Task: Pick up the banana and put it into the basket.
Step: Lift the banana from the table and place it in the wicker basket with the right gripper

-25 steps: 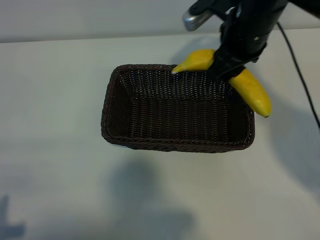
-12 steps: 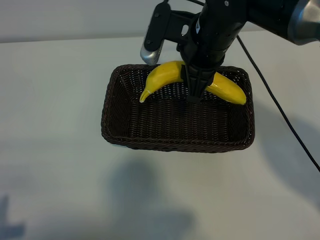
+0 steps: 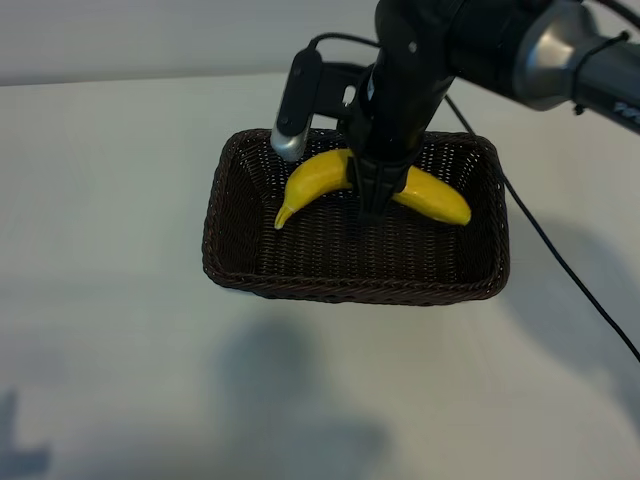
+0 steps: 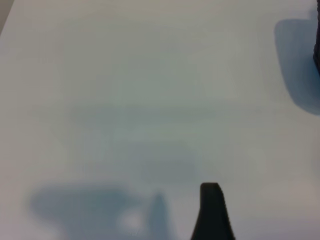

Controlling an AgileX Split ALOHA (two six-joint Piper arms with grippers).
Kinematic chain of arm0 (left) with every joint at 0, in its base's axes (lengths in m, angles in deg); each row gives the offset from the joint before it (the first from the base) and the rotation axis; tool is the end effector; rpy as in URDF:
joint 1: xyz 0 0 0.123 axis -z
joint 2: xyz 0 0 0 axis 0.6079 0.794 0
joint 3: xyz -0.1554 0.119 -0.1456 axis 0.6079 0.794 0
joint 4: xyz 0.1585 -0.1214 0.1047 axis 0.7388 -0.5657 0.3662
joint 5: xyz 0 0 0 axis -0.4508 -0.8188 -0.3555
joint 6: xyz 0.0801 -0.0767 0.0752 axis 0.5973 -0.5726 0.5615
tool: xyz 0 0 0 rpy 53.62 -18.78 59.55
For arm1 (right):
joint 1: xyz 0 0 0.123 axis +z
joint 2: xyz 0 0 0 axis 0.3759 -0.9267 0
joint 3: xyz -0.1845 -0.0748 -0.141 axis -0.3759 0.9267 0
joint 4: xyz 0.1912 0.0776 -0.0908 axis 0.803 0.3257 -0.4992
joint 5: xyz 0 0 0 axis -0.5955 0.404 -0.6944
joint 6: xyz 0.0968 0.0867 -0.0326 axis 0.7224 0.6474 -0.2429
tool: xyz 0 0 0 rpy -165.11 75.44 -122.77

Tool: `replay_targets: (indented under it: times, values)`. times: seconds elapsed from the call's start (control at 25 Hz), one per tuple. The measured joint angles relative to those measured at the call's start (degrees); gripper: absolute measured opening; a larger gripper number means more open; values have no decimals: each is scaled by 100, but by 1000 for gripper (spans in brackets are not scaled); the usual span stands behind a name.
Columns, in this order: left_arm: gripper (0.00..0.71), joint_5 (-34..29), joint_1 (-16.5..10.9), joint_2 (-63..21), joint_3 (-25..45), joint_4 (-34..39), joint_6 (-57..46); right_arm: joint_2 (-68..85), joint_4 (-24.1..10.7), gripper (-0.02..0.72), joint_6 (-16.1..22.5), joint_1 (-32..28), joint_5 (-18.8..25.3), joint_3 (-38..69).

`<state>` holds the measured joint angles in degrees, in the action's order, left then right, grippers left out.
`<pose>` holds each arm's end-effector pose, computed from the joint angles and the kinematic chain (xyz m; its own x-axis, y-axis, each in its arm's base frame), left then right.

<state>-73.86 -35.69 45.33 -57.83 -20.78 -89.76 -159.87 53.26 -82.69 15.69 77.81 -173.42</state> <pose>0.0515 0.0018 0.2465 -0.4384 -0.0122 -0.8987 -0.0035 0.9999 -0.0118 0.3209 0.2487 0.1580 -0.1622 -0.9522 -0.2587 -0.9491 0.2224 -0.2233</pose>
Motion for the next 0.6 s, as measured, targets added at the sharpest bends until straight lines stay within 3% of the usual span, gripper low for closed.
replay_targets:
  times: [0.6]
  values:
    - [541,0,0,0,0,0,0,-326,0,428,72,0,-103,0]
